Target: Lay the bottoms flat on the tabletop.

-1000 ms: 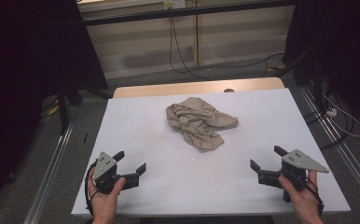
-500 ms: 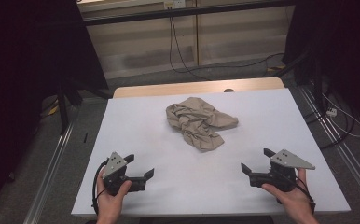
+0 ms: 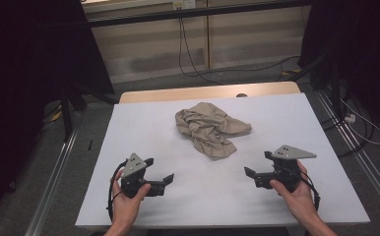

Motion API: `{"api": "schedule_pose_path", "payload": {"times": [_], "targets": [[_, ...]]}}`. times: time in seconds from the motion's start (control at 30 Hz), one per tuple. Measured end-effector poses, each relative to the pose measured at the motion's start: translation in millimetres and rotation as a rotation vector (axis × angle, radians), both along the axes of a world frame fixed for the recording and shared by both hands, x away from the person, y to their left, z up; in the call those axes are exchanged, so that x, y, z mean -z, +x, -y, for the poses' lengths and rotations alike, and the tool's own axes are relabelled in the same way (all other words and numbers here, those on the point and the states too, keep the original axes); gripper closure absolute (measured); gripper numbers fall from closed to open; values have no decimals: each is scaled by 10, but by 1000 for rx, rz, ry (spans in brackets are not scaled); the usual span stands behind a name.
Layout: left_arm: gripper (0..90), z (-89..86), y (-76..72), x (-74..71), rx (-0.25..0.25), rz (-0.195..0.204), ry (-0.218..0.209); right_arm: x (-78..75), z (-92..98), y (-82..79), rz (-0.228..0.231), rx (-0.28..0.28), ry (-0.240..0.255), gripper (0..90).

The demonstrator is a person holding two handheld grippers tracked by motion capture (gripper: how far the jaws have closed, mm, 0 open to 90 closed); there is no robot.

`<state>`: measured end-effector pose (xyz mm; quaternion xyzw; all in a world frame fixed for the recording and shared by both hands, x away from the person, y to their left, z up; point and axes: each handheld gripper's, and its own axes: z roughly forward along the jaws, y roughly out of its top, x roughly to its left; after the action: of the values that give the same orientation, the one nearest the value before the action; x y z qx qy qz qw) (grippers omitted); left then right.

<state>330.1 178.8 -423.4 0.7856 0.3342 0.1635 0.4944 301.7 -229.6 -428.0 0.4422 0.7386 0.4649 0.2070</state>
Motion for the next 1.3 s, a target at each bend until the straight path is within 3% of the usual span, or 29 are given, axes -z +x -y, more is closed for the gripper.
{"api": "schedule_pose_path", "payload": {"times": [0.17, 0.23, 0.3, 0.43, 0.53, 0.57, 0.63, 0.67, 0.77, 0.8, 0.83, 0.97, 1.03, 1.23, 1.3], "targets": [[84, 77, 112, -33, -6, 5, 11, -49, -89, 121, -21, -45, -1, 72], [84, 131, 230, -61, -22, 12, -34, -77, -140, 227, 10, -51, -23, 47], [84, 155, 273, -75, -20, 7, -44, -93, -174, 287, 36, -39, -23, 40], [82, 253, 427, -118, -6, 20, -48, -115, -223, 396, 21, -53, -24, 43], [82, 328, 532, -133, 5, 23, -23, -108, -266, 524, 2, -44, -41, 71], [82, 384, 611, -137, 3, 23, -5, -96, -299, 634, -30, -50, -55, 104], [83, 416, 647, -149, -6, 19, 5, -90, -309, 665, -30, -59, -55, 108], [94, 466, 707, -176, 1, 30, -2, -84, -344, 754, -34, -82, -56, 99], [94, 505, 794, -204, 22, 31, -2, -98, -387, 840, -37, -76, -54, 122], [98, 541, 885, -239, 5, 33, 25, -123, -431, 927, -31, -75, -55, 132], [94, 541, 885, -239, 5, 33, 25, -135, -452, 970, -20, -69, -61, 149], [79, 585, 1111, -241, -53, 67, 23, -160, -541, 1138, 5, -53, -70, 217], [80, 585, 1193, -221, -70, 58, 21, -158, -601, 1207, 8, -60, -65, 280], [83, 601, 1269, -136, -81, 31, 7, -51, -855, 1396, -15, -127, -99, 509], [67, 600, 1273, -108, -89, 31, 39, -9, -959, 1435, -22, -160, -112, 557]]}}
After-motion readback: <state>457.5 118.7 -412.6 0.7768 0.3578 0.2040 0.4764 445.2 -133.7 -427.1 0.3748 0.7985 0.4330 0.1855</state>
